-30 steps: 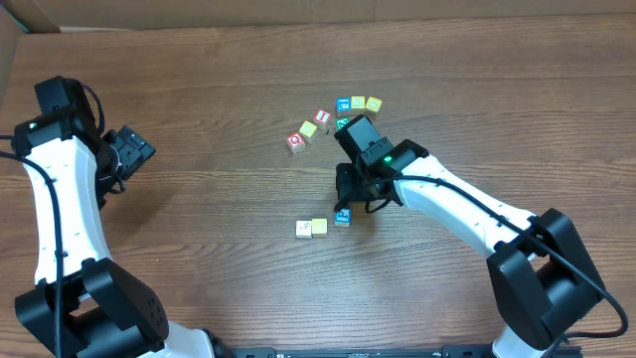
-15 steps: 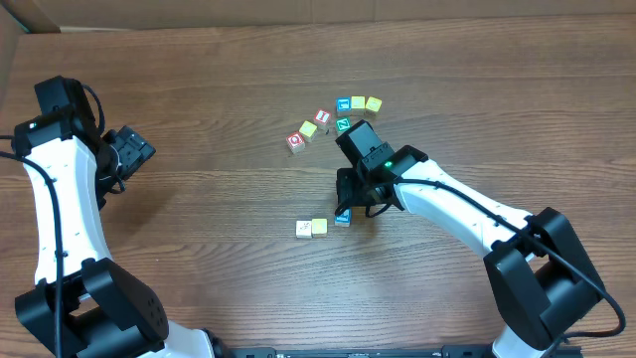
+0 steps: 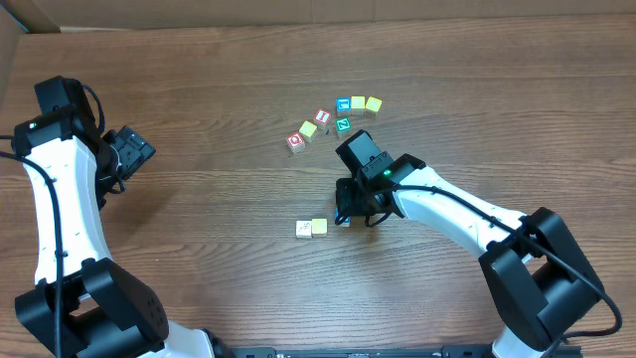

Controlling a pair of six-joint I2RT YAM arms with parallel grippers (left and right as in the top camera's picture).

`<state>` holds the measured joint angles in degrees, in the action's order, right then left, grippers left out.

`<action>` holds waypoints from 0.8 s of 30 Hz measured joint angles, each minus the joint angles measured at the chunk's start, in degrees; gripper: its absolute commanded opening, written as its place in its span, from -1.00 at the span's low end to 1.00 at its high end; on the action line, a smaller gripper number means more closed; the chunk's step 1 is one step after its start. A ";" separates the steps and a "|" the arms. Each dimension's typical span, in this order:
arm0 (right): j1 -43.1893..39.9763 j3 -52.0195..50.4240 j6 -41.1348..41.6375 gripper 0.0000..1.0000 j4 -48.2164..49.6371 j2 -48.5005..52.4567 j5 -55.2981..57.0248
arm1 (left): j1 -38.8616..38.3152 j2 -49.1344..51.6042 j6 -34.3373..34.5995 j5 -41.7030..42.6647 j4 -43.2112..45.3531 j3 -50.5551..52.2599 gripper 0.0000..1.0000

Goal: Flip 4 blocks
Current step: 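Lower the P block beside the K block with the right gripper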

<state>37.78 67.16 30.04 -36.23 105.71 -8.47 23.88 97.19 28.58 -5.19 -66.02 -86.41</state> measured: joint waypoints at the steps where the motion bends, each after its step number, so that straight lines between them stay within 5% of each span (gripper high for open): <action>1: 0.13 0.00 -0.02 -0.92 -0.13 0.00 -0.35 | 0.00 0.00 0.00 0.00 0.00 0.00 0.99; 24: 2.78 0.00 -0.20 -0.84 -0.55 0.00 -1.79 | 0.00 0.00 0.00 0.00 0.00 0.00 0.99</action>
<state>40.56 67.16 29.85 -36.77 105.71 -10.26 23.88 97.19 28.58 -5.19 -66.02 -86.41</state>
